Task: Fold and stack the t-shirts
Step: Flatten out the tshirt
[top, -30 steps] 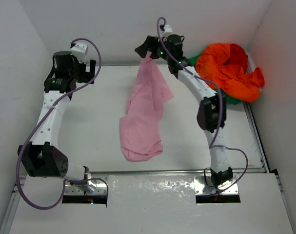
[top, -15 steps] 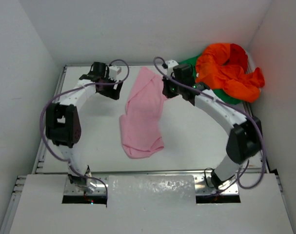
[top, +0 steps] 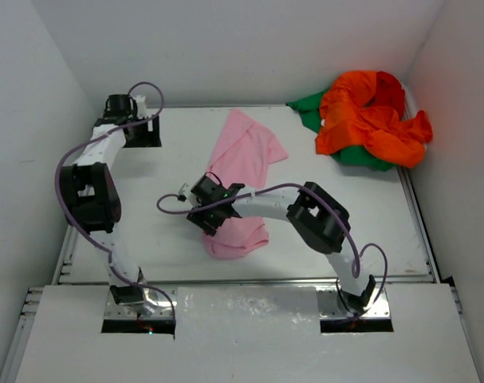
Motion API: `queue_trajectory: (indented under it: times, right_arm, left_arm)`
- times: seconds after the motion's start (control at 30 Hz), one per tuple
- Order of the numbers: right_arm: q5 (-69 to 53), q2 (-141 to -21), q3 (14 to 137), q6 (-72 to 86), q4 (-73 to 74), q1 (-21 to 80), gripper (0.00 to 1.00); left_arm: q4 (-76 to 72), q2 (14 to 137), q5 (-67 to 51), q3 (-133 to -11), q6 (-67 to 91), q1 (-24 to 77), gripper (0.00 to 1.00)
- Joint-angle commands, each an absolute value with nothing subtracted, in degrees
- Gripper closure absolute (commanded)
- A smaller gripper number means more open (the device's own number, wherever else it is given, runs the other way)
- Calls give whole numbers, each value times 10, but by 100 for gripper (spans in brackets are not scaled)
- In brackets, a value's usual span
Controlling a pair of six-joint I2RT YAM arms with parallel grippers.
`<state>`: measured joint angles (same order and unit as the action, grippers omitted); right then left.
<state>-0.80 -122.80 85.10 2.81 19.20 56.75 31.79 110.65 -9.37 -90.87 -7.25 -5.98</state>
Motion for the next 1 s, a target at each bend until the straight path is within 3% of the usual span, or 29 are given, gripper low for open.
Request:
queue_trajectory:
  times: [0.0,0.07,0.1,0.27,0.3,0.4,0.47,0.57,0.7,0.8,0.87,0.97]
  right_arm:
    - [7,-1228,845,19,214,562,61]
    - [13,-1224,817,11,246,562,93]
    - [15,-1213,796,4,252,562,100]
    - [-65,-1019,567,-82,250,562,100]
    - [-58,-992,541,-103,260,562,97]
    - [33,-910,481,-124,311,559,74]
    - [110,-863,466,-113,341,549,33]
    - [104,-773,451,-53,311,470,21]
    - [-11,-638,389,52,216,340,12]
    - [14,-579,351,105,165,319,12]
    - [30,-567,342,126,171,317,13]
    - [19,-561,324,156,179,311,13]
  left_arm:
    - [279,1033,-81,-869,-77,-48,22]
    - [270,1022,-83,-859,-76,-47,22]
    - [270,1021,-87,-858,-76,-47,22]
    - [272,1008,-53,-861,-136,31,23]
    - [269,1008,-41,-858,-148,52,23]
    - [254,1026,-28,-867,-168,117,22]
    - [256,1064,-16,-888,-155,148,22]
    - [276,1131,-3,-979,-152,187,22]
    - [294,1215,18,-1064,-131,222,22]
    - [348,1285,27,-1143,-104,243,27]
    - [359,1305,41,-1152,-92,255,33]
    - [338,1318,93,-1135,-84,262,35]
